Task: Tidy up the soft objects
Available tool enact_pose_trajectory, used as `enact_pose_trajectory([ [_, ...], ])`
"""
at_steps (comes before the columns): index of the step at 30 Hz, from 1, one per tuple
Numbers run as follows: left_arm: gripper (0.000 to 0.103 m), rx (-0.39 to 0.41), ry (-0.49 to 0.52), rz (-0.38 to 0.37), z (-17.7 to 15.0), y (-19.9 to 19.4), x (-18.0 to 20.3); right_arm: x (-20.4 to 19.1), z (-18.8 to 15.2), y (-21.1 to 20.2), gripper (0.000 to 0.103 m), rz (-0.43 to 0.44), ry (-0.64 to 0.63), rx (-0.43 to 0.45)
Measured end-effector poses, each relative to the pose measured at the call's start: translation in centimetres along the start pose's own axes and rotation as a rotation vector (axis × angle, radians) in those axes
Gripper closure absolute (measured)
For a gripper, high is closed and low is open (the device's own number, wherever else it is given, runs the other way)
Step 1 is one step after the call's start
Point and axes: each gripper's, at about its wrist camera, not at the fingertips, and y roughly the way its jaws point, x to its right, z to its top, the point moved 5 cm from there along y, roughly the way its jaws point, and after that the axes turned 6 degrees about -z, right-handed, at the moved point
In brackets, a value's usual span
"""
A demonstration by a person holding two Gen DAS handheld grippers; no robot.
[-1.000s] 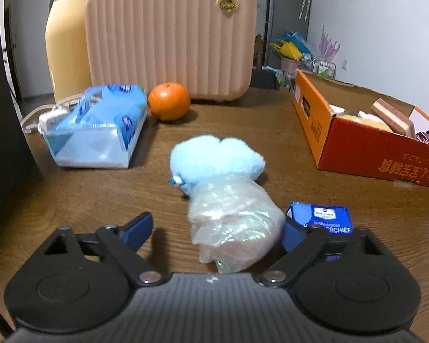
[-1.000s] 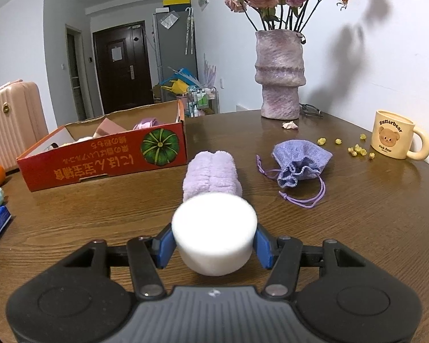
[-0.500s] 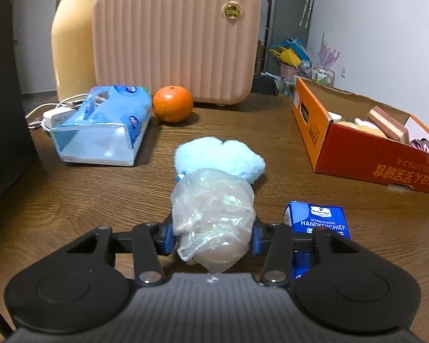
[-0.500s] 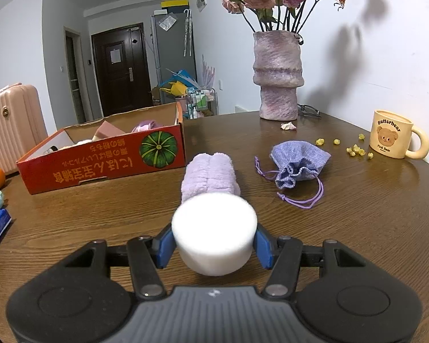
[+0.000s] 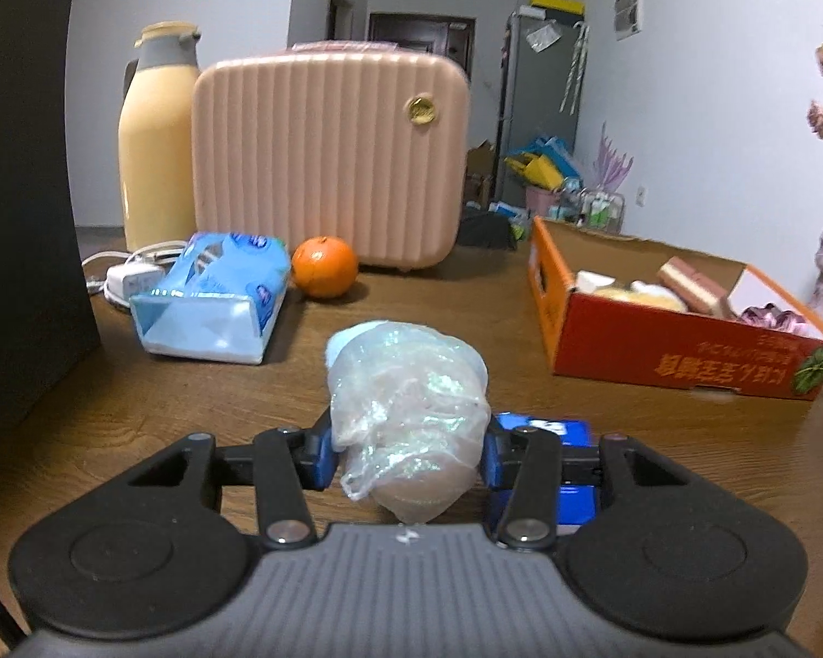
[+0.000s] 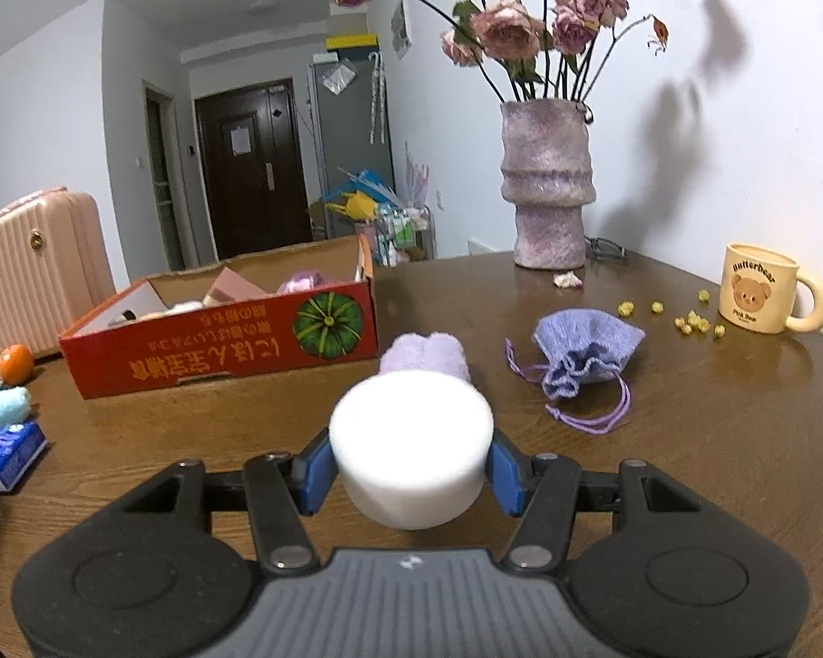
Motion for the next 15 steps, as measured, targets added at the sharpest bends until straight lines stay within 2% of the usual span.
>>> enact_pose_trajectory([
  [15,0.055,0.077,0.038,-0.068,0.3,-2.2,4.7,-2.4,1.0,-1.6,0.047,0.056,-0.048,0.133],
])
